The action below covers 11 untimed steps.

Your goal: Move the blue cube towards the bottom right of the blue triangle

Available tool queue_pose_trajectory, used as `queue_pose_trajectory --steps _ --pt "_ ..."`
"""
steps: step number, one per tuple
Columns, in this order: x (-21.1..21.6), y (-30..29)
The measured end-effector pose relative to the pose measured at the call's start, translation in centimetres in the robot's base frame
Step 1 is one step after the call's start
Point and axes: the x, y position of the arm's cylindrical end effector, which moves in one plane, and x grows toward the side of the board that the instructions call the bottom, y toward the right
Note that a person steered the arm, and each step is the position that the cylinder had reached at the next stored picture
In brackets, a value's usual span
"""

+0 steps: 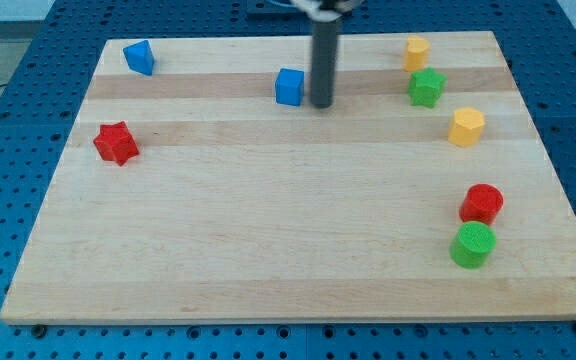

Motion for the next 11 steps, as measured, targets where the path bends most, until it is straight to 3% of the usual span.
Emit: queue_pose_trajectory --steps 1,2,3,4,5,6,7,8,10,11 --pt "-4.3 -4.5" --pt "-2.5 0.3" --pt "-4.7 3.3" --pt "-9.0 1.6" --pt "-9.5 -7.2" --pt "-9.3 0.0" --pt "-7.0 0.4" --pt "-7.0 -6.8" --pt "-4.7 -6.9" --pt "-5.2 -14.0"
